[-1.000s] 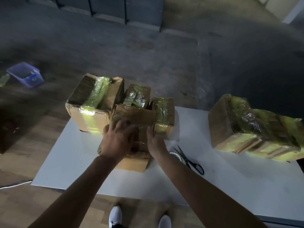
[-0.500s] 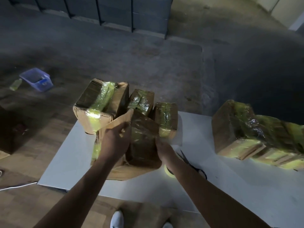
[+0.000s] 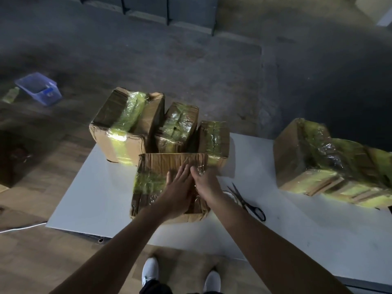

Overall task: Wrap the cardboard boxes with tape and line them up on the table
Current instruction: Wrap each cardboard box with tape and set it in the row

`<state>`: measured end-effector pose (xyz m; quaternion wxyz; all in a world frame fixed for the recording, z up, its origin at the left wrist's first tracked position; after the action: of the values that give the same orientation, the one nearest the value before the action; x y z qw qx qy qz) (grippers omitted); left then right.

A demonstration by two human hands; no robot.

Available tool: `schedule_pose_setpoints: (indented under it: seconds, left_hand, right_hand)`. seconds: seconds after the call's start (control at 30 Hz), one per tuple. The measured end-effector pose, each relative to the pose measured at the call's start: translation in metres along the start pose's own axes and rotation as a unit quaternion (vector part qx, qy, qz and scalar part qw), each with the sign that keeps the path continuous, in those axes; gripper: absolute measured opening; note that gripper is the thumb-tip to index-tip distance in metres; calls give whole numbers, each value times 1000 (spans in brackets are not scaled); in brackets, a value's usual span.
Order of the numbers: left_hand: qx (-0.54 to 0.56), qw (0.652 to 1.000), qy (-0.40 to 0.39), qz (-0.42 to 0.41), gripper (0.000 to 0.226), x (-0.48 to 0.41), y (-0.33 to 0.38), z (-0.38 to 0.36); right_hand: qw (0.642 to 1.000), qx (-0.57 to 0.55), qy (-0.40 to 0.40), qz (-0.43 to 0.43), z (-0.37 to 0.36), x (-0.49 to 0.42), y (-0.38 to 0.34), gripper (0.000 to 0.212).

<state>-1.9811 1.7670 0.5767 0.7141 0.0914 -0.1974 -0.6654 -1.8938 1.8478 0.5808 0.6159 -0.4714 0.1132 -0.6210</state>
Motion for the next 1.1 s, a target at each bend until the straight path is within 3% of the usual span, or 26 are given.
schedule_pose_setpoints:
  seconds: [0.13,0.23,0.33,0.37,0.43,0.47,0.53,0.6,0.63,0.73,0.9,1.0,1.1]
  left_hand:
    - [-135,990,-1,-42,72,29,-41,3]
    - [-152,987,6,-44,74,51,-68,15]
    - [-156,985,68,-36,69,68,-79,24]
    - [-116,989,87,-15,66,74,-83,23]
    - [72,987,130,56,51,80,-89,16]
    - [186,968,142,89,55,79,-89,14]
    - [361,903,157,172,86,68,-88,14]
    - [444,840,153,271,92,57,-90,14]
    - [448,830,149,296,83,53,-91,13]
    - [400,854,161,289,67,43,-93,9]
    - [314,884,168,303,71,40,-93,10]
    - [319,879,152,319,74,42,-93,9]
    - [303,882,144,330,66,40,-96,14]
  right_hand:
    - [995,80,56,34,-9,3,8,61]
    - [990,113,64,59,-10,2,10,56]
    - [989,118,65,68,-10,3,11,55]
    - [988,122,66,68,-10,5,11,57]
    - [988,123,61,73,-10,5,11,69]
    - [988,122,50,78,-10,6,11,80]
    - [990,108,20,85,-8,9,11,102]
    - [993,86,-5,78,-8,10,12,119]
    - [994,81,-13,73,-9,9,13,125]
    - [992,104,-6,69,-15,5,13,127]
    - [979,157,64,114,-21,13,10,101]
    - [977,179,31,110,-17,15,13,114]
    - [991,117,17,55,-16,12,6,115]
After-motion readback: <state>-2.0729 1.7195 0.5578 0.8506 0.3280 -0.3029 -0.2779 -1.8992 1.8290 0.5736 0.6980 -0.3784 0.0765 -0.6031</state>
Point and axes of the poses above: each hand's wrist, its own x-axis away from the middle knuckle, its own z-axis out of the back of the hand, y = z × x, the point moved 2 cm from there along -x, towards the middle knuckle, and after that the axes turned 2 degrees about y, right-handed, at the moved point
